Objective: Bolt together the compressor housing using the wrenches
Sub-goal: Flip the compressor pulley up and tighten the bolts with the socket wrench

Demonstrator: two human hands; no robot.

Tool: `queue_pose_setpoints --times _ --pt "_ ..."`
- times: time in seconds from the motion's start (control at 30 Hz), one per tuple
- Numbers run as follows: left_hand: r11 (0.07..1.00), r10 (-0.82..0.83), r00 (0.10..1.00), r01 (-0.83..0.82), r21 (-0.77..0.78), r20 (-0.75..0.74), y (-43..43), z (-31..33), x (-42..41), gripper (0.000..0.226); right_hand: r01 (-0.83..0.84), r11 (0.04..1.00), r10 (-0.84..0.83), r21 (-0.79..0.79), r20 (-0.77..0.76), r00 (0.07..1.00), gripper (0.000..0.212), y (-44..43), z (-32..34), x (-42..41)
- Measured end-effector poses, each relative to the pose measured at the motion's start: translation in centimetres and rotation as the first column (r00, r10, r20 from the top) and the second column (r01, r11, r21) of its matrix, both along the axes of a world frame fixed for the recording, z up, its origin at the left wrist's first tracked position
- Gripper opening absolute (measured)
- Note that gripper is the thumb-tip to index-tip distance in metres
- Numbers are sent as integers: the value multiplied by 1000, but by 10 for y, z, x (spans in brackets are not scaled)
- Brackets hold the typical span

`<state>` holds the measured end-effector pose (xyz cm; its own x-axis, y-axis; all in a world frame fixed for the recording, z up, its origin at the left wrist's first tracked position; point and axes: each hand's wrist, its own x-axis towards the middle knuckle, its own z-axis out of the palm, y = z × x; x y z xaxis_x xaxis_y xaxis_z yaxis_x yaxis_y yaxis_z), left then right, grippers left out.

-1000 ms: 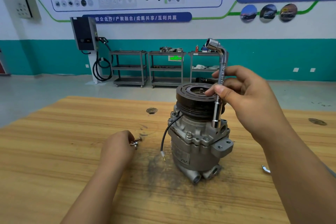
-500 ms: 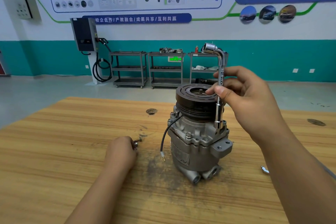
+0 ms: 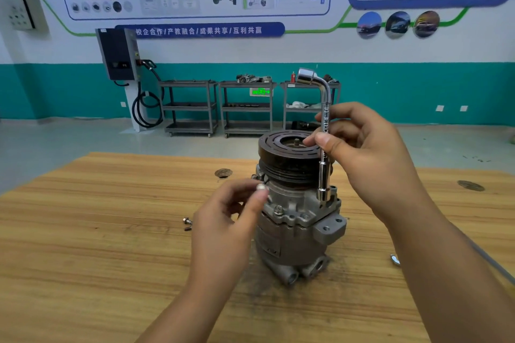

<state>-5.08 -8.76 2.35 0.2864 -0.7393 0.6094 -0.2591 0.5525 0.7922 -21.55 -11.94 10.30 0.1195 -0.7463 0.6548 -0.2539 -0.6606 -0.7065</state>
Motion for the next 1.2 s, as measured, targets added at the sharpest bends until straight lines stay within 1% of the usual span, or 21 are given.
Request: queue_pose_setpoints --times 0.03,0.1,0.2,0.27,0.33,0.47,0.63,0.73,0.83,0.9,0.97,1.07,1.2 --pt "1000 -31 999 31 -2 14 1 -2 -6 7 5 1000 -5 1 -5 1000 21 0 0 0" --pt "999 -35 996 34 4 79 1 -6 -16 7 22 1000 -21 2 -12 1000 21 1 0 0" --pt "999 19 986 -24 26 163 -3 -8 -23 6 27 1000 -27 9 -9 1000 21 2 1 -1" --pt "998 54 972 -61 23 230 -5 -9 -25 10 31 999 -31 12 -9 999 21 4 2 -1" --pt "997 73 962 -81 19 262 -7 -9 -25 11 35 999 -35 10 -8 999 20 4 3 -1" --pt "998 47 966 -53 16 256 -7 -7 -28 7 29 1000 -29 7 1 1000 21 5 3 -1" --pt "998 63 962 -69 12 266 -8 -8 -31 1 4 1000 -4 -2 13 1000 20 6 4 -2" --pt "996 65 955 -80 40 291 -8 -8 -34 5 -8 1000 8 -8 11 1000 20 6 4 -2" --pt "995 87 930 -101 20 358 -7 -11 -35 7 -22 1000 22 0 2 1000 19 6 4 -2" --pt "993 100 931 -115 22 352 -8 -13 -36 8 -34 999 34 12 -3 999 21 6 4 -2" --pt "993 86 941 -106 44 326 -8 -15 -35 16 -47 999 47 19 -14 999 23 6 5 -2" --pt "993 82 931 -107 51 355 -7 -16 -34 21 -70 997 71 25 -39 997 22 7 5 -2" --pt "993 93 936 -112 37 340 -6 -18 -35 11 -105 994 107 39 -40 993 23 7 4 -2"
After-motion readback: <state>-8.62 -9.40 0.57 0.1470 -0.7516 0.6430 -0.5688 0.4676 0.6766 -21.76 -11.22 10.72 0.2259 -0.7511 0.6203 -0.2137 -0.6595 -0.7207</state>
